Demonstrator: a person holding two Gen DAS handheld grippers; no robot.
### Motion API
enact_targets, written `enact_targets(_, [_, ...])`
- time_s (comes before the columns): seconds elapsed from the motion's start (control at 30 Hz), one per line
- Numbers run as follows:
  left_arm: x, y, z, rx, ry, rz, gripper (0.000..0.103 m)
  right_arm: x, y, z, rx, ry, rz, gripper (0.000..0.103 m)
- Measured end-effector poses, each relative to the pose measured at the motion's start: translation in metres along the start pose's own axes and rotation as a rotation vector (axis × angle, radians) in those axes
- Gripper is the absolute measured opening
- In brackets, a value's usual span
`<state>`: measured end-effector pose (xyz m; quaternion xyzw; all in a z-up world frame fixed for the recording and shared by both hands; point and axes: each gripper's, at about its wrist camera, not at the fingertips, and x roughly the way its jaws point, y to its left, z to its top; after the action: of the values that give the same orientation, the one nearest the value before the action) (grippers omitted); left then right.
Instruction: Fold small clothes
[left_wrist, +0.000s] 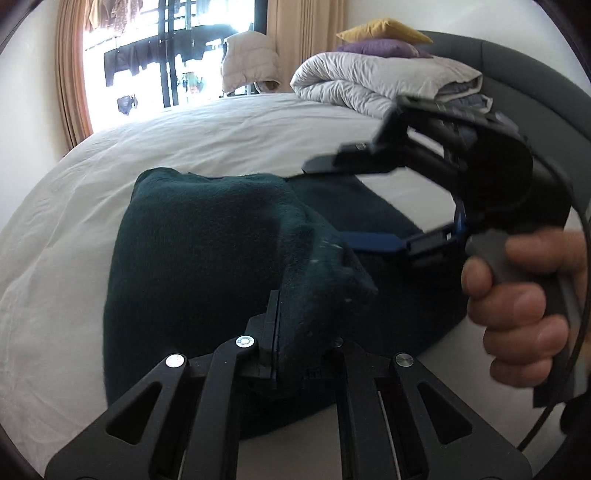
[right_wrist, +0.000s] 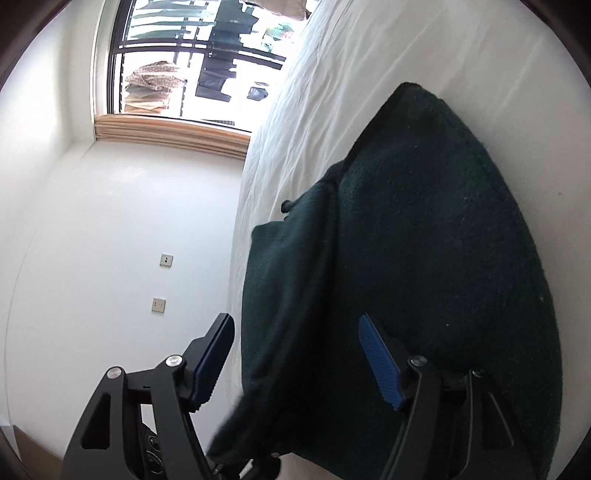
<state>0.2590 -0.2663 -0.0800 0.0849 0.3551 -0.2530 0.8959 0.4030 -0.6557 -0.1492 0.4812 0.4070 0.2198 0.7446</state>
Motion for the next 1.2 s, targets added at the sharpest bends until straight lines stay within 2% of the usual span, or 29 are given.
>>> enact_targets(0.13, [-0.006, 0.005, 0.001, 0.014, -0.04, 0.012, 0.007, 0.018, 0.008, 0.01, 0.002, 0.022, -0.041, 0.073])
enact_targets(0.3, [-0.012, 0.017, -0.002, 0.005, -0.075, 0.007, 0.007, 0.033, 0.016, 0.018, 0.022, 0.045, -0.047, 0.074])
enact_targets(0.4, [-0.011, 0.008, -0.001, 0.041, -0.089, 0.021, 0.007, 0.044, 0.02, 0.023, 0.029, 0.057, -0.043, 0.073])
enact_targets(0.47, [-0.015, 0.005, -0.002, 0.067, -0.098, 0.03, 0.007, 0.045, 0.023, 0.024, 0.011, 0.062, -0.064, 0.063])
enact_targets(0.5, [-0.016, 0.004, -0.002, 0.079, -0.099, 0.035, 0.007, 0.047, 0.024, 0.026, -0.004, 0.066, -0.078, 0.051])
enact_targets(0.53, [-0.018, 0.004, -0.004, 0.091, -0.101, 0.04, 0.007, 0.047, 0.025, 0.028, -0.021, 0.069, -0.089, 0.032])
enact_targets(0.57, [-0.021, 0.005, -0.006, 0.098, -0.1, 0.042, 0.007, 0.048, 0.028, 0.03, -0.039, 0.07, -0.106, 0.023])
enact_targets(0.6, [-0.02, 0.005, -0.007, 0.1, -0.094, 0.041, 0.007, 0.046, 0.03, 0.031, -0.061, 0.065, -0.125, 0.017])
enact_targets(0.63, [-0.019, 0.005, -0.007, 0.101, -0.089, 0.037, 0.007, 0.041, 0.033, 0.032, -0.085, 0.057, -0.137, 0.015])
enact_targets(0.9, [-0.017, -0.016, 0.005, 0.157, -0.105, 0.001, 0.007, 0.001, 0.04, 0.049, -0.178, -0.009, -0.179, 0.013])
enact_targets(1.2, [0.005, -0.057, 0.011, 0.232, -0.085, -0.056, 0.007, -0.031, 0.016, 0.07, -0.164, -0.067, -0.227, 0.013])
